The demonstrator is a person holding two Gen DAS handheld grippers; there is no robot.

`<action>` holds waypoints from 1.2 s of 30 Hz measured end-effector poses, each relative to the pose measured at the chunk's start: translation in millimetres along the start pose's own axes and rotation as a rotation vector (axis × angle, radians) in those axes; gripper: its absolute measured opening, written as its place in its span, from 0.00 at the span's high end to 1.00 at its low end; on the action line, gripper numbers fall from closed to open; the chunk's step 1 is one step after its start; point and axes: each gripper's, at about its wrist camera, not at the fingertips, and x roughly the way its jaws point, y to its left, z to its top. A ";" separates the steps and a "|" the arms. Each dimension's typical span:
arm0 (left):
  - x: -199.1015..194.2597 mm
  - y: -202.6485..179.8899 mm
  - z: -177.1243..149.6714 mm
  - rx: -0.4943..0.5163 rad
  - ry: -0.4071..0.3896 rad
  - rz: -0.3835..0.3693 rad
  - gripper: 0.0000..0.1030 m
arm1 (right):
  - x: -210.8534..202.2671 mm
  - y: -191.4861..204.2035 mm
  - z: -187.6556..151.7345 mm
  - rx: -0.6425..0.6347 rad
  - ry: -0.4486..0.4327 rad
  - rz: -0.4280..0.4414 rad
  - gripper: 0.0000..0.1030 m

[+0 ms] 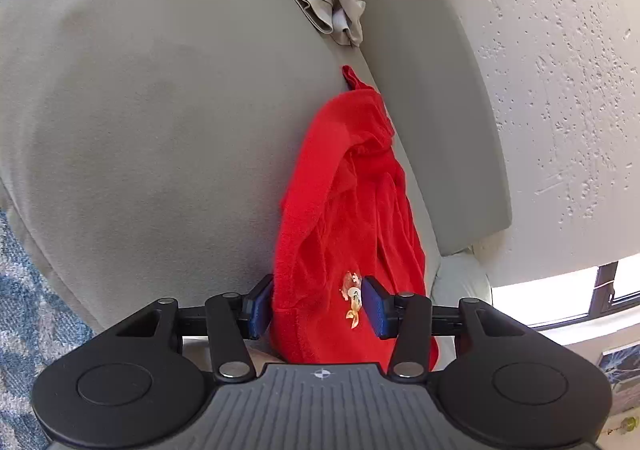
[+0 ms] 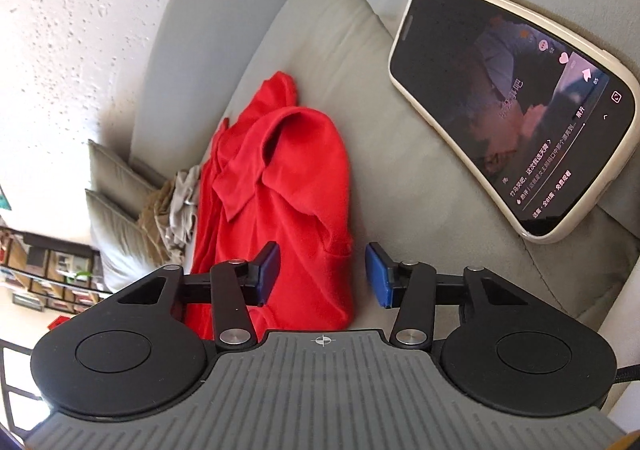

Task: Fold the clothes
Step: 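Lift the red shirt up with both grippers to hang it open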

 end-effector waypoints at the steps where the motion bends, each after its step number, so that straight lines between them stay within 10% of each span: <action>1: 2.9 -0.4 -0.1 0.000 0.010 -0.012 0.57 | 2.3 -3.7 -0.4 0.011 -0.009 0.007 0.61; 12: 16.5 -11.3 1.4 0.086 0.077 0.059 0.86 | 19.4 12.2 -11.7 -0.215 -0.076 -0.038 0.64; 15: 21.4 -17.0 4.7 0.096 0.110 0.104 0.95 | 21.0 19.9 -15.0 -0.306 -0.082 -0.120 0.95; 19: 15.6 -39.3 15.2 0.067 0.084 0.094 1.00 | 19.0 38.8 4.3 -0.235 -0.052 -0.120 0.94; 23: -17.0 -113.5 46.9 0.098 -0.030 0.012 1.00 | 12.6 68.9 39.1 -0.067 -0.015 -0.052 0.94; 32: -185.7 -322.8 56.0 0.319 -0.489 -0.494 1.00 | -180.2 298.4 91.6 -0.299 -0.462 0.418 0.95; 36: -249.0 -370.9 33.0 0.430 -0.600 -0.562 1.00 | -253.3 351.7 79.6 -0.421 -0.543 0.429 0.95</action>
